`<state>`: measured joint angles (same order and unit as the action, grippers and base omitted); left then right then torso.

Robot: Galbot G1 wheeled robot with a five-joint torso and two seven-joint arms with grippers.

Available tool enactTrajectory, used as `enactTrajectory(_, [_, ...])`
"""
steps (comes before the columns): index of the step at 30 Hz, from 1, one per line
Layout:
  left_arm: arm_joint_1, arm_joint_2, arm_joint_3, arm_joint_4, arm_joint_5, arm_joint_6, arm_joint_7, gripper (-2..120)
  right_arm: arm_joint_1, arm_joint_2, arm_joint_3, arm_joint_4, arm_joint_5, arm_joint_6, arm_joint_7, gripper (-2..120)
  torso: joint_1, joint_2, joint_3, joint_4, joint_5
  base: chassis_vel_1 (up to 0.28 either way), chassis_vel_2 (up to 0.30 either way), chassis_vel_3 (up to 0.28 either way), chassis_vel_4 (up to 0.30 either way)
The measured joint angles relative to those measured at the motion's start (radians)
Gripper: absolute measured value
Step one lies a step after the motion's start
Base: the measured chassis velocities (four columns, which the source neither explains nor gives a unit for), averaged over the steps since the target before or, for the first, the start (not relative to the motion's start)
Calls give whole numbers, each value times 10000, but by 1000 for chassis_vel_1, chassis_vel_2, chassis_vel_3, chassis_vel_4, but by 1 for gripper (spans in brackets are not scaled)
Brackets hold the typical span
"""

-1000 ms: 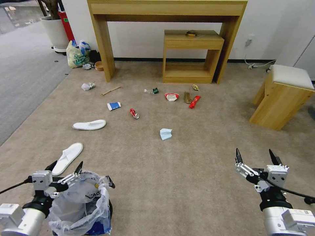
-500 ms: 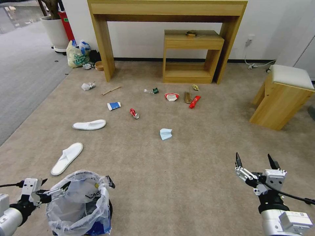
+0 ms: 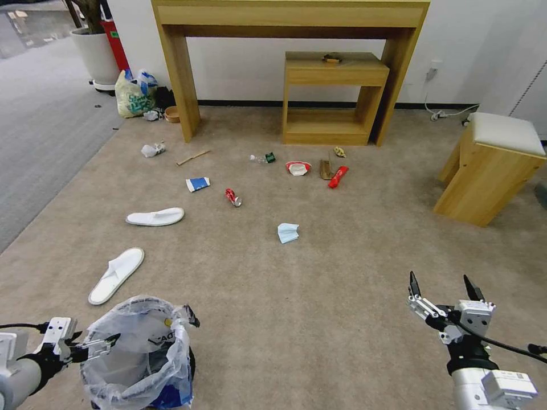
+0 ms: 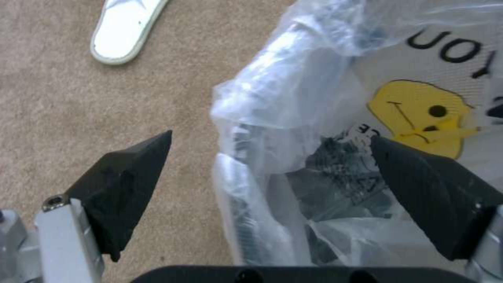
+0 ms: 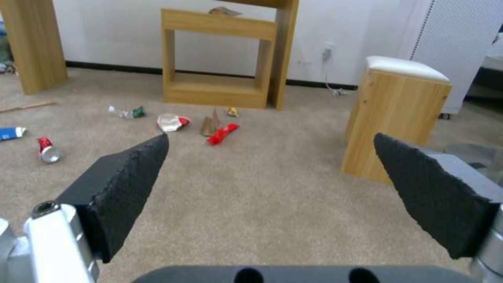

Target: Pick up the trash bin and place the garbage on the floor into it.

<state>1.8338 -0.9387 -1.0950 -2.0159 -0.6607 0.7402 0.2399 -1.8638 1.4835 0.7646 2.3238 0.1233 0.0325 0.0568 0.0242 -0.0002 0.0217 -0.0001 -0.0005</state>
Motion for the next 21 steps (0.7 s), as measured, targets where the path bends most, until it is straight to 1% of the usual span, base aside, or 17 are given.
enactTrajectory(19, [-728, 122, 402, 859, 227, -17, 100, 100, 3, 66, -9, -70, 7, 15, 144, 100, 0, 2, 0, 0, 1, 0, 0, 0, 0])
enactTrajectory(21, [-802, 130, 427, 966, 231, -23, 90, 97, 10, 77, -8, -78, 8, 19, 159, 100, 0, 2, 0, 0, 0, 0, 0, 0, 0])
